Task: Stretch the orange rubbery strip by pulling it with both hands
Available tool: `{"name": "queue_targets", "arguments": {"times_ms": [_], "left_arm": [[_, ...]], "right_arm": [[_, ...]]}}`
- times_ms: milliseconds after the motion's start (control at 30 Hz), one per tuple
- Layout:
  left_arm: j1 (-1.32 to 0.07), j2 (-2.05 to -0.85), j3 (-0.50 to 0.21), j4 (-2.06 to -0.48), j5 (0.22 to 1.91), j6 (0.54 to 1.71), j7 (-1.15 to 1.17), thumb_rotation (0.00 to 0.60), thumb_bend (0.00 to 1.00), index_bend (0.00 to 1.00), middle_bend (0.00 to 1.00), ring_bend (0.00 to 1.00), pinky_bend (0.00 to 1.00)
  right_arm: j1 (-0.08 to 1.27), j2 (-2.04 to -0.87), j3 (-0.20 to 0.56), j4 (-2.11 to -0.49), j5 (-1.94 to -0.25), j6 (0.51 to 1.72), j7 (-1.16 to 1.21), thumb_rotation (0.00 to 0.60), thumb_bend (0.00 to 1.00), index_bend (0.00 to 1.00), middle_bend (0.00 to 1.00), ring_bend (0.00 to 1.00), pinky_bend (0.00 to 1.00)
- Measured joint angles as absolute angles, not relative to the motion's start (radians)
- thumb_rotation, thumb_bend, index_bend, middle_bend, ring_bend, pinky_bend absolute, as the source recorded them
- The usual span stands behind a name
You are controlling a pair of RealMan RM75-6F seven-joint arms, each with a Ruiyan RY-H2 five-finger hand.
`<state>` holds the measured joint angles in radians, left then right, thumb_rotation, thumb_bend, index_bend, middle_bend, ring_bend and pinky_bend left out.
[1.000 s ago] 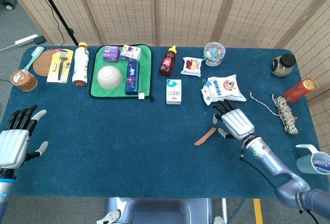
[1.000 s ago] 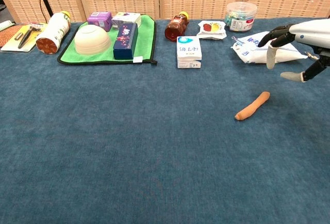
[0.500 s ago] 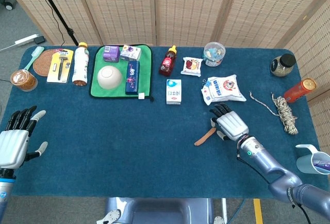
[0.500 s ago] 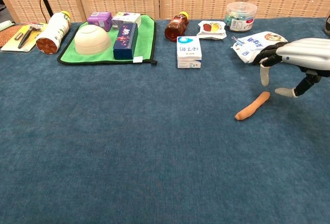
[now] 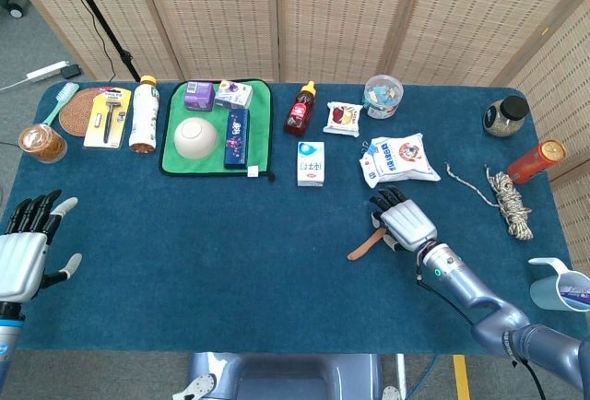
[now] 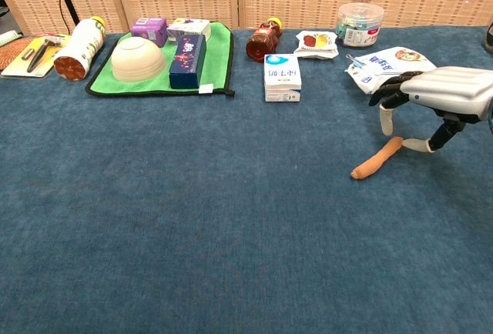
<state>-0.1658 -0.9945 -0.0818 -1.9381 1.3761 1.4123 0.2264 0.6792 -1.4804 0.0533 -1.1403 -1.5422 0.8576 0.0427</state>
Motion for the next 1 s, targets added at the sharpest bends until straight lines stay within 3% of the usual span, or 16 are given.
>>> {"name": "queue_targets", "arguments": {"times_ms": [800,1000], "left_arm": [[-0.164,-0.99,-0.081,-1.94,1.374,1.416,0.217,0.6,0.26,0.15,0.06,0.01,0.0],[-0.164,-0.992,-0.081,-1.939,1.373,1.417,0.216,0.6,0.26,0.15,0.06,0.01,0.0]], "right_arm": [[0.687,-1.509,0.022,-1.108,-1.532,0.859,0.05,0.6,0.42,0.43,0.16,0.01,0.0],[0.688,-1.518,0.019,-1.099,-1.529,0.859,0.057,0.6,0.42,0.48,0.18,0.06,0.0]]}}
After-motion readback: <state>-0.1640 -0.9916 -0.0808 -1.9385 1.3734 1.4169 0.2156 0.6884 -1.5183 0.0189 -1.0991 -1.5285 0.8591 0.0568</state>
